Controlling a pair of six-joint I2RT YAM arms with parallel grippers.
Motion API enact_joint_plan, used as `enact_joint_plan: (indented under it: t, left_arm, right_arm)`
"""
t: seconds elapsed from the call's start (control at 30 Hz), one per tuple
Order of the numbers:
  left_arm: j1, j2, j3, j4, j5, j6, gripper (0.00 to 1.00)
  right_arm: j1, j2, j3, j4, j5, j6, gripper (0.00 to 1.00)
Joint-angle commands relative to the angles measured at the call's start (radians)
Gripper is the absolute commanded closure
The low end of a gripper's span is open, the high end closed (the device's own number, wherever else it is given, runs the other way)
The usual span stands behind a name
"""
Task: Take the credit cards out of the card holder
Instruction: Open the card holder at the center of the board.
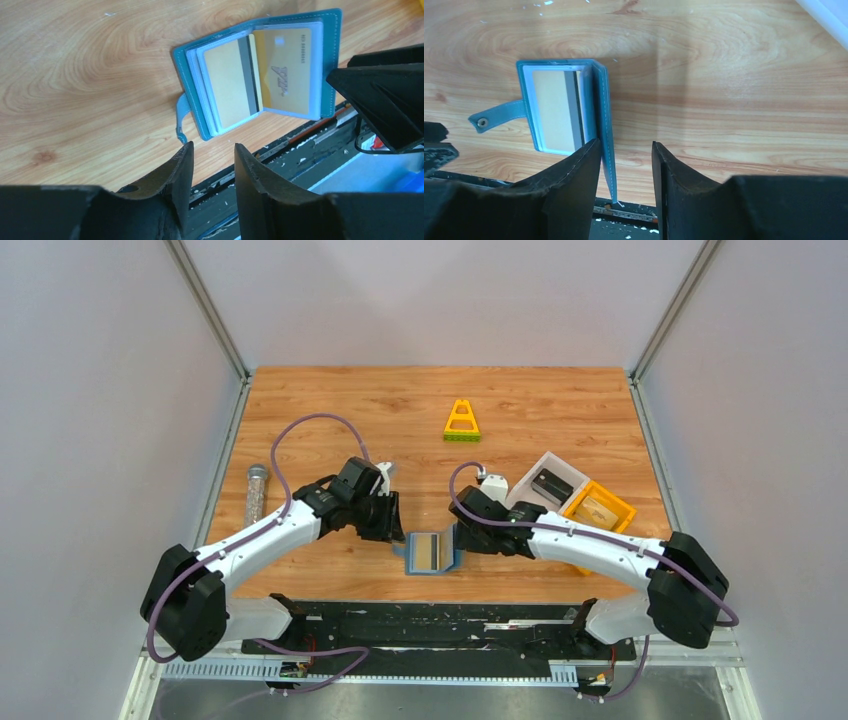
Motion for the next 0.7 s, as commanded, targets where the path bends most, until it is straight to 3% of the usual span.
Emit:
enact_joint_plan:
  t: [0.0, 0.1, 0.43, 0.57, 0.67]
  left_arm:
    - [-0.003, 0.009, 0.021, 0.065, 0.086, 0.000, 0.56]
    - [-0.003, 0.047, -0.001, 0.159, 0.174, -0.017, 0.56]
    - [-0.018, 0.299, -0.020, 0.460, 0.398, -0.073, 0.71]
    - [-0.021, 0.288, -0.030, 0.493, 0.384, -0.088, 0.71]
    - [-0.021, 0.241, -0.032, 0.417, 0.265, -0.070, 0.68]
  right_arm:
    - [0.000, 0.029, 0.057, 0.010, 0.018, -0.026, 0.57]
    - [0.001, 0.044, 0.054, 0.026, 0.016, -0.024, 0.57]
    - [0.001, 0.000, 0.021, 0.037, 0.018, -0.007, 0.58]
    - [0.000, -0.036, 0.013, 0.037, 0.018, -0.007, 0.57]
    - [0.003, -0.053, 0.024, 0.059, -0.009, -0.028, 0.56]
